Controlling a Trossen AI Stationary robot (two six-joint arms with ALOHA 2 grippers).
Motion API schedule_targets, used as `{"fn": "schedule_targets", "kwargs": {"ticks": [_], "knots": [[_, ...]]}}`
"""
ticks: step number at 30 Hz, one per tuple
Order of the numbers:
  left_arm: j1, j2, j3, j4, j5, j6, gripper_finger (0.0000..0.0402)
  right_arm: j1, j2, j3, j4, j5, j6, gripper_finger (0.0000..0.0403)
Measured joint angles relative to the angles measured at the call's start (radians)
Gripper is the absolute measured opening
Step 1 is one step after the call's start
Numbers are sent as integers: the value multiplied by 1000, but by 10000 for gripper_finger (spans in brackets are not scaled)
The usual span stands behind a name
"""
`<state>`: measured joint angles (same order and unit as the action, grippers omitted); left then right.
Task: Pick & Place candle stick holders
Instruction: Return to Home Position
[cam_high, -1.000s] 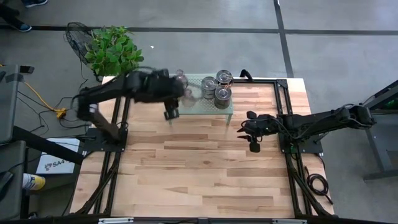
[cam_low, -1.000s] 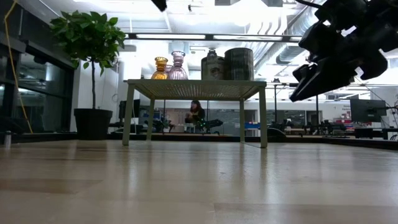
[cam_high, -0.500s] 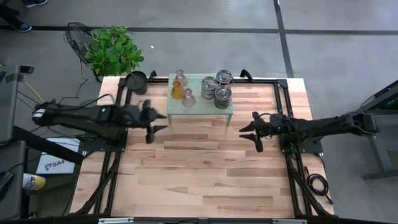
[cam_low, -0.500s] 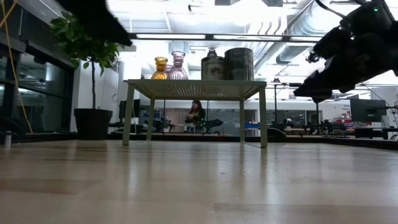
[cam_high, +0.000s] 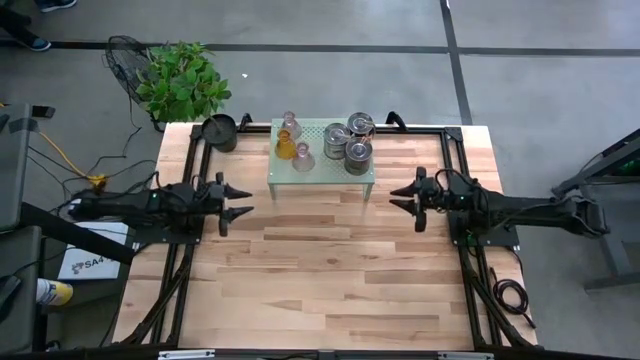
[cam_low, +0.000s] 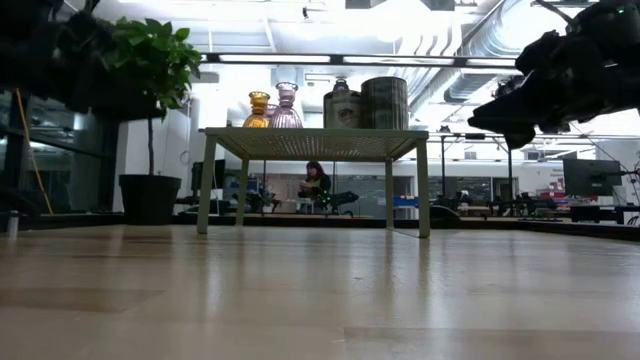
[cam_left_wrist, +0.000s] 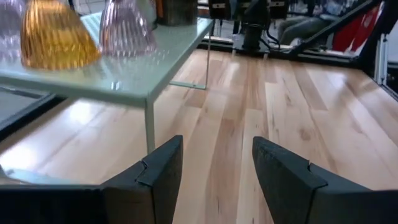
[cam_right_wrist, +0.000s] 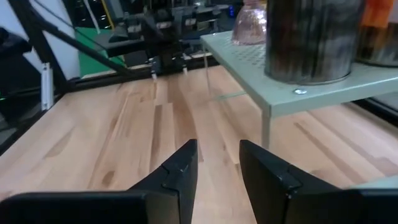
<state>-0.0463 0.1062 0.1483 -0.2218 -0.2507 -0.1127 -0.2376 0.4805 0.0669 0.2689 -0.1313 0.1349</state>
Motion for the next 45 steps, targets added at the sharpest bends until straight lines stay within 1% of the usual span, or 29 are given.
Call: {"fn": "schedule_targets", "kwargs": {"ticks": [2,3,7,11,13,15,16,19,22,28,35,38,41,45], "knots": [[0,-72,-45,8,1,-15,189,-3,2,0,16,18,-2,114],[0,-105,-59,39,2,-18,189,-2,4,0,26,23,-1,114],[0,-94,-57,66,37,20,189,9,3,0,65,30,-2,114],[0,-98,-62,75,6,29,189,53,4,0,93,86,3,114],[0,-97,-68,90,9,29,189,84,6,-11,112,122,18,114],[0,-99,-75,113,19,29,189,114,2,-54,184,141,21,114],[0,-99,-76,116,26,30,189,127,2,-57,185,148,23,114],[0,-98,-78,125,32,37,189,158,-5,-57,209,147,22,114],[0,-100,-79,135,26,55,189,175,-24,-57,196,123,22,114],[0,-100,-75,133,40,90,189,188,-125,-57,133,122,22,114],[0,-100,-73,150,26,134,189,188,-334,-57,14,125,5,114],[0,-100,-72,159,45,133,189,188,-410,-57,-11,122,-4,114],[0,-100,-71,146,61,127,189,188,-449,-58,-24,125,10,114],[0,-100,-71,123,26,127,189,188,-455,-58,-22,126,16,114]]}}
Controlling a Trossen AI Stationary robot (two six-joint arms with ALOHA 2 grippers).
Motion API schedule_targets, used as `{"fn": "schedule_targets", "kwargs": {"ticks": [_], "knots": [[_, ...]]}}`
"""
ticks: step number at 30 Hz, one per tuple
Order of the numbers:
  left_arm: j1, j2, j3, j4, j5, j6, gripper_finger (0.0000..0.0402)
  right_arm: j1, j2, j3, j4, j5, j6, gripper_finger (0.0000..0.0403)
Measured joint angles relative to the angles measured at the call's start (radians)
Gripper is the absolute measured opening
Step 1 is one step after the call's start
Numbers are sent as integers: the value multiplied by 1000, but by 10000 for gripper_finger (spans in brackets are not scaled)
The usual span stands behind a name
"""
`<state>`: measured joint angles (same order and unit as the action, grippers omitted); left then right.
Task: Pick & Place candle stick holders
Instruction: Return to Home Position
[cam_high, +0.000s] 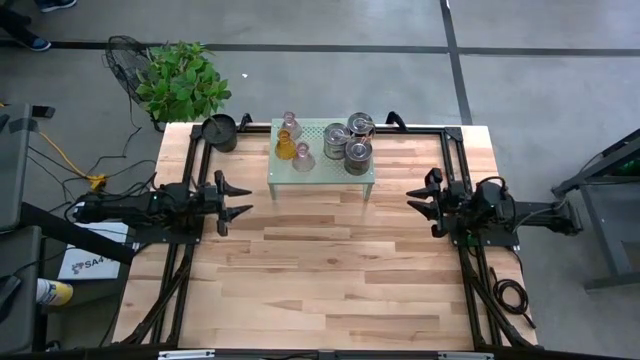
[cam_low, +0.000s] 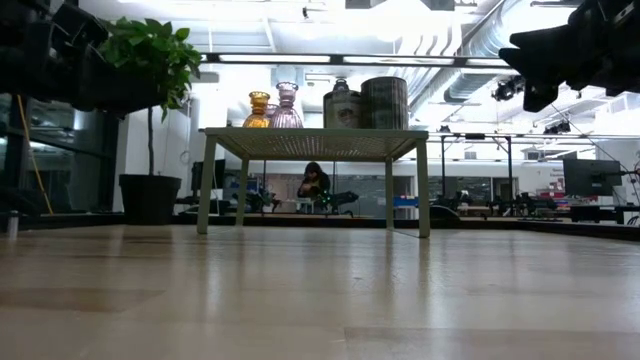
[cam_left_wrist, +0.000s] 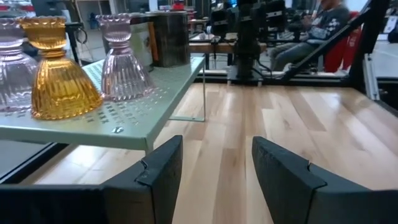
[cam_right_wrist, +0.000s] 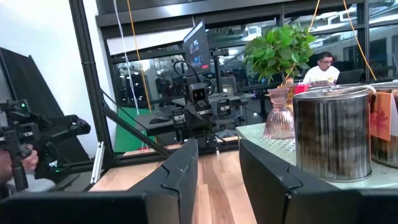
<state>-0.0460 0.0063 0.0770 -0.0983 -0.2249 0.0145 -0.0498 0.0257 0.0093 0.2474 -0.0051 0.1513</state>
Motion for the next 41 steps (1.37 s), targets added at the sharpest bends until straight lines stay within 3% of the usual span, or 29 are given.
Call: {"fn": "schedule_targets", "kwargs": {"ticks": [41], "knots": [[0,3,3,-23,-3,-1,189,0,0,0,0,2,5,114]]}}
